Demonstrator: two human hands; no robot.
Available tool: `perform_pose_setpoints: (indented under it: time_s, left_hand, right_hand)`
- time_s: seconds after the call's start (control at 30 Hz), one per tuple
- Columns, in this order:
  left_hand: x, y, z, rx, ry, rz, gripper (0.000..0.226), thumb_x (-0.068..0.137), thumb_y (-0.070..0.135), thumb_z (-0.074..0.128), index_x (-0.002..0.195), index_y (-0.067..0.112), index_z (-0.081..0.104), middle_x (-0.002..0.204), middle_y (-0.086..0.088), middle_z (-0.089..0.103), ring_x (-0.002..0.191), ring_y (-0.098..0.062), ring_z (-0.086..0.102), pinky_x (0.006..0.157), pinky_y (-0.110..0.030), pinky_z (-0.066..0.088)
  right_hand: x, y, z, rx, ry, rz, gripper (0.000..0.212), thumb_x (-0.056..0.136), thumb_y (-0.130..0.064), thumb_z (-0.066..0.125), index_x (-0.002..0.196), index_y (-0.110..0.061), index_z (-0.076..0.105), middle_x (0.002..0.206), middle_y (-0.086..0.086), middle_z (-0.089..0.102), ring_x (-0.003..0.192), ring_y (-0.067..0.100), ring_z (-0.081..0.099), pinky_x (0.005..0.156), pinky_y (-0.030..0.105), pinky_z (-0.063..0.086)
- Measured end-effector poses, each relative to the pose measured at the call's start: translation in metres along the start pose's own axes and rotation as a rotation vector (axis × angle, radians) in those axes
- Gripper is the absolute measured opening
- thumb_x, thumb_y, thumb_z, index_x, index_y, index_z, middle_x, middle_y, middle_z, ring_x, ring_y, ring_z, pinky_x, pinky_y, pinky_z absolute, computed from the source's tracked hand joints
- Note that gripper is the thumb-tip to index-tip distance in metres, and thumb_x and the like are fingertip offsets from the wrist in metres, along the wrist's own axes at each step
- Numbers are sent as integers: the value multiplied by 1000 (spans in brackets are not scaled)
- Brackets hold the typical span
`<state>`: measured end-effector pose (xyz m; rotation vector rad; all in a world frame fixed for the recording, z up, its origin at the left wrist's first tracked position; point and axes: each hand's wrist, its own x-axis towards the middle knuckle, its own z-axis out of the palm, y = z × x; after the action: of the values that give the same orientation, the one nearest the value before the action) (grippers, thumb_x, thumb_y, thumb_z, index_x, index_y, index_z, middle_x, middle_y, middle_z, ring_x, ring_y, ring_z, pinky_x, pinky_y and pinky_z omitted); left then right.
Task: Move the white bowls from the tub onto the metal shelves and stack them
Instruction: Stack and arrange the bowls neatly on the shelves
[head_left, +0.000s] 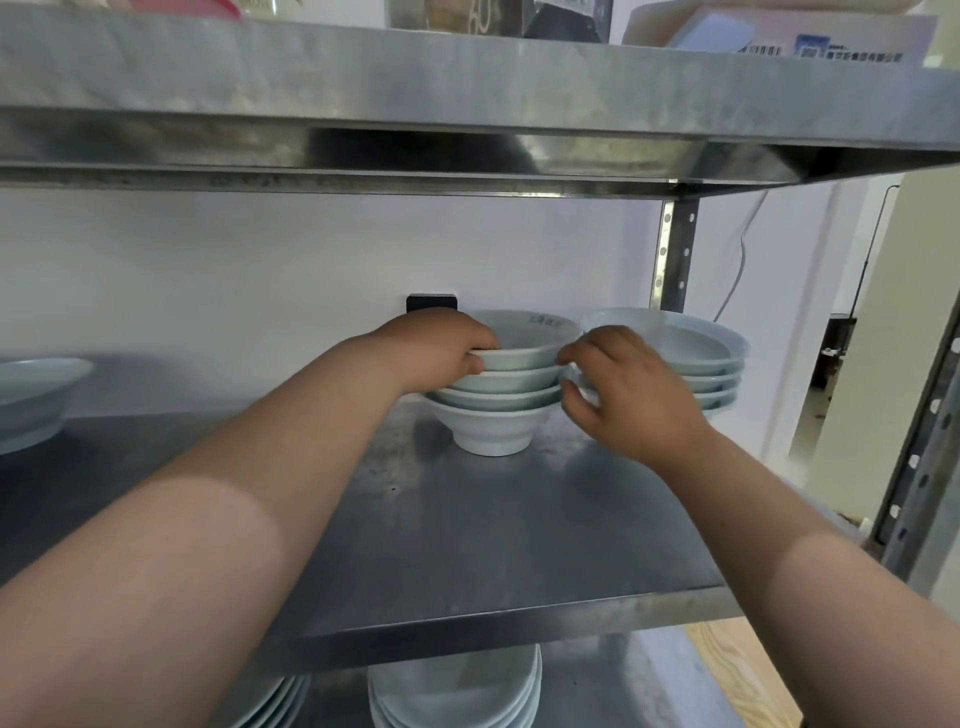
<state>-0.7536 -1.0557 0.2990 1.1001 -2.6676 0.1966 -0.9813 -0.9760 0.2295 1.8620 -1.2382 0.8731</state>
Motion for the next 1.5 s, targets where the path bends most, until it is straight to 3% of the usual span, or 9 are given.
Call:
perform_pose_setpoints:
  time_s: [0.13,0.4,0.5,0.63,0.73,0.87,0.97,1.27,1.5]
  left_hand:
    - [2,-1,-3,75,174,-82,19,95,17,46,105,24,60,93,0,56,86,-22,53,63,-30,34]
    - [-61,-43,-25,166,626,-106,23,94,13,49,113,16,62,104,-11,66,90,-35,61,67,-31,41]
    - [-91,-73,-20,229,709,-97,24,89,8,57,110,15,66,100,-13,70,85,-37,64,63,-35,45]
    - [-128,-111,1,302,670,-172,24,79,4,69,101,14,70,89,-13,72,73,-36,68,56,-37,51]
    - [-147,-134,20,344,633,-204,21,79,6,65,96,16,71,84,-11,72,67,-34,68,52,-36,52]
    - [-164,-151,43,343,513,-191,22,74,20,54,90,20,69,80,-5,72,65,-30,68,50,-36,54]
    - [-171,-155,55,334,436,-151,22,70,14,71,90,22,68,78,1,70,65,-26,68,50,-30,50]
    - [-167,-145,78,214,399,-42,32,71,5,73,95,25,68,83,7,70,72,-25,66,55,-30,50]
    - [-155,-129,78,76,367,2,26,84,7,59,104,21,67,93,3,69,86,-26,63,70,-33,51]
  right_hand:
    - [3,-29,11,21,-19,-50,29,81,-27,63,106,-12,69,102,6,65,96,27,60,79,36,52]
    - [17,-48,27,-81,-389,24,92,61,-47,85,136,-9,50,129,14,55,121,35,51,99,45,45]
    - [32,-49,35,-78,-462,26,79,59,-45,86,124,-11,55,124,9,56,119,31,49,99,39,42]
    - [52,-54,29,-74,-628,78,53,72,-44,76,109,-17,50,101,4,61,95,26,56,67,32,39]
    - [58,-59,25,-71,-673,81,42,76,-41,72,106,-20,51,88,0,58,82,22,53,62,32,37]
    - [52,-69,30,-48,-650,88,27,82,-32,66,106,-26,53,87,2,61,86,25,58,68,34,49]
    - [44,-76,36,-64,-593,112,22,87,-31,62,104,-24,50,83,0,57,86,26,58,65,33,48]
    - [42,-83,34,-5,-372,301,31,89,-25,62,118,-21,50,93,2,63,90,32,60,62,33,45]
    - [74,-85,13,-109,-117,56,31,85,-20,68,112,-8,60,89,17,69,77,39,61,59,33,38]
